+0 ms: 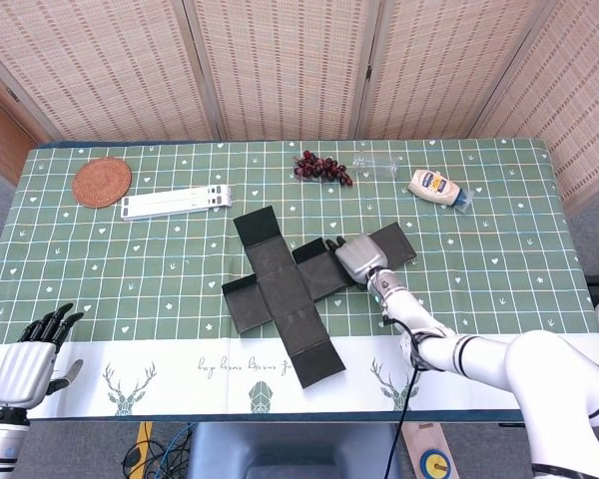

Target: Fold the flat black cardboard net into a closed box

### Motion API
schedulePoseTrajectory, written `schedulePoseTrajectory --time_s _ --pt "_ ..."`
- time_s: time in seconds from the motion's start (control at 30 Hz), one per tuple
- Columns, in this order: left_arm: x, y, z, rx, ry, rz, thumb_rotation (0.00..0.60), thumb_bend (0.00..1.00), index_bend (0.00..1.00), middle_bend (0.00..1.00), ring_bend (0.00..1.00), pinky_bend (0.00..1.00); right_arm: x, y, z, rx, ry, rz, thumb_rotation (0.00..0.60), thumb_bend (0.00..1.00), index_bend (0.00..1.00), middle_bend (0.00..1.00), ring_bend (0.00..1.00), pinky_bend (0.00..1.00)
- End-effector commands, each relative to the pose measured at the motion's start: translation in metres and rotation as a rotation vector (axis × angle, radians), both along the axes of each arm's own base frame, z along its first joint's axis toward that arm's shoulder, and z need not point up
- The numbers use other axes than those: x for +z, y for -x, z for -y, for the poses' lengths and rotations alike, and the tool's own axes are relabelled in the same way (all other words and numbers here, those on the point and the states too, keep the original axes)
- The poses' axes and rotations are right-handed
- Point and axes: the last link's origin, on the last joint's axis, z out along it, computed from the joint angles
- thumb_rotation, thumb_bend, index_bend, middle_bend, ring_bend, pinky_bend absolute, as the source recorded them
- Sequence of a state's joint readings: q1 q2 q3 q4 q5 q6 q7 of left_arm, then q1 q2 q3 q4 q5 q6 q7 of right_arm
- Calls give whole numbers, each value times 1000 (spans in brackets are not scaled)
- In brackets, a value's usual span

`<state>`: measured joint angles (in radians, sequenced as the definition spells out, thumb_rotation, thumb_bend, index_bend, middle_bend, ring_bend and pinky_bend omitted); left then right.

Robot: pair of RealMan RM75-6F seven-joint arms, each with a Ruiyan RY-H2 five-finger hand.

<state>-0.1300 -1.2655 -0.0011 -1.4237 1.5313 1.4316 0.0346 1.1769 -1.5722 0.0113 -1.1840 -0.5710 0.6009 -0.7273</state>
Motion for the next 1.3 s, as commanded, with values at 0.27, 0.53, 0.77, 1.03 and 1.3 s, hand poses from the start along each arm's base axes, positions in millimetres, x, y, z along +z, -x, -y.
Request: schedulePoseTrajectory --time_s 0.27,0.53,0.77,1.03,1.3 --pt "-1 0 0 3 3 -2 600 270 161 103 136 197 1 -2 5 6 -14 -48 600 194 0 118 776 1000" --pt "0 0 1 8 3 -6 600 270 161 103 135 197 -3 -4 9 21 -22 -92 600 195 0 118 770 1000" --pt "0 0 1 13 4 -9 600 270 161 103 135 197 -8 -7 11 37 -37 -131 600 199 0 118 769 1000" --pt "0 0 1 17 7 -10 600 271 161 103 134 197 -7 -8 13 65 -34 -179 600 200 0 119 769 1000" --pt "-1 0 1 14 8 -8 600 271 161 103 134 197 -10 -9 12 90 -34 -220 600 203 79 146 769 1000"
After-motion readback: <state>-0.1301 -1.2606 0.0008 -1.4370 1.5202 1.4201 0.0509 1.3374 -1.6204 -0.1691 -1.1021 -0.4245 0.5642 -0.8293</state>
